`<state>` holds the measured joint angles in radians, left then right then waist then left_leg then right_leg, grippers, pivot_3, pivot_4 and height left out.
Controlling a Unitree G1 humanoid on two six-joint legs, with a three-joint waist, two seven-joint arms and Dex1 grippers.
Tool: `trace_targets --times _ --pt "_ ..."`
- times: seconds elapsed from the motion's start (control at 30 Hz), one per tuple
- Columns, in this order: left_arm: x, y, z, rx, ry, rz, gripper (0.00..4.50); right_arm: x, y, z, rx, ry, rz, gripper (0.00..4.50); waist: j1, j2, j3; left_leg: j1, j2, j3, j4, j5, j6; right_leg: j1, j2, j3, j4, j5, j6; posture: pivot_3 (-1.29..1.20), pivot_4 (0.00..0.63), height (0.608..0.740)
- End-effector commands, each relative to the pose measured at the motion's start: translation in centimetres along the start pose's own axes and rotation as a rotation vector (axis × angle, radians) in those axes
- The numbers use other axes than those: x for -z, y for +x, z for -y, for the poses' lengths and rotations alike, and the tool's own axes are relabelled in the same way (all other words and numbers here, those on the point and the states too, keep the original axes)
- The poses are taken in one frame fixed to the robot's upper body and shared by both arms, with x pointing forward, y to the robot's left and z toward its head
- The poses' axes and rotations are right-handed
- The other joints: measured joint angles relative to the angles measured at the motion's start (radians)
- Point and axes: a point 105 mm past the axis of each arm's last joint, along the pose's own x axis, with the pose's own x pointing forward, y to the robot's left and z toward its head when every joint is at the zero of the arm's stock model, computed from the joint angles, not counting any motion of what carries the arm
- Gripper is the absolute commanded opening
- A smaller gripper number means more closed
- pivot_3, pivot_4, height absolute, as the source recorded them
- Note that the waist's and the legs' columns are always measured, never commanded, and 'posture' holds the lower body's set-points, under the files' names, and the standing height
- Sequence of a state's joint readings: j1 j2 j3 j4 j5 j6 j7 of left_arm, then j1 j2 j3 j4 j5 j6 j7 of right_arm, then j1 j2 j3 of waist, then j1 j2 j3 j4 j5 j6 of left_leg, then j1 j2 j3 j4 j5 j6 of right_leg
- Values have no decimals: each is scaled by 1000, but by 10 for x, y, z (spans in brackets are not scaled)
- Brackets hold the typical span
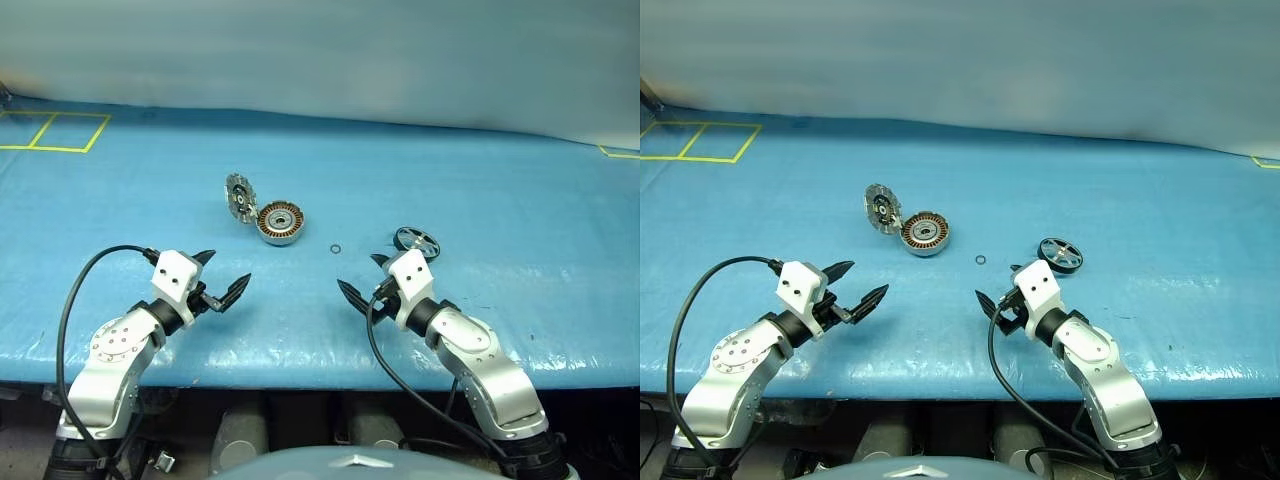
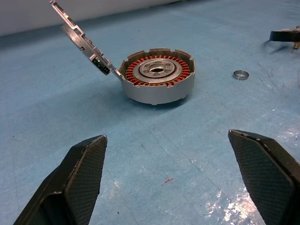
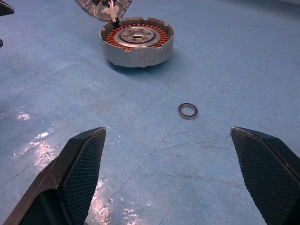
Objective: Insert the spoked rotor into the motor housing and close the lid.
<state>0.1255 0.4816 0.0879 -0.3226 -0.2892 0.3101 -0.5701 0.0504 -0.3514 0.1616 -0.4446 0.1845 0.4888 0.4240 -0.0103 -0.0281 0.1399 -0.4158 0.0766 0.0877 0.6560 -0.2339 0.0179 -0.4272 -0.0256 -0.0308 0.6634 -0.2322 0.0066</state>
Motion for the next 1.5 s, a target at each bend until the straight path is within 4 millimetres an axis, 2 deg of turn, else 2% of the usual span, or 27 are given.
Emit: trace_targets --times 0.03,1.2,1.33,1.43,1.5 --pt "-9 1 2 17 35 29 4500 -13 0 -1 -15 -32 42 4487 0 0 0 0 0 0 0 0 0 0 0 0 0 0 0 0 150 740" --pt "-11 1 2 11 32 42 4500 -16 4 0 -35 -56 31 4487 0 0 0 0 0 0 0 0 0 0 0 0 0 0 0 0 150 740" --pt "-11 1 3 8 27 52 4500 -19 9 4 -132 -205 -45 4487 -2 0 0 0 0 1 0 0 0 0 0 1 0 0 1 0 150 740" --pt "-11 2 2 -5 17 59 4500 -30 19 12 -226 -349 -119 4487 -3 1 1 1 0 2 2 0 0 0 0 1 0 2 0 0 150 740" --pt "-10 3 4 4 18 57 4500 -38 33 17 -298 -480 -196 4487 -2 1 1 2 0 2 3 0 0 0 1 0 0 3 0 0 150 740"
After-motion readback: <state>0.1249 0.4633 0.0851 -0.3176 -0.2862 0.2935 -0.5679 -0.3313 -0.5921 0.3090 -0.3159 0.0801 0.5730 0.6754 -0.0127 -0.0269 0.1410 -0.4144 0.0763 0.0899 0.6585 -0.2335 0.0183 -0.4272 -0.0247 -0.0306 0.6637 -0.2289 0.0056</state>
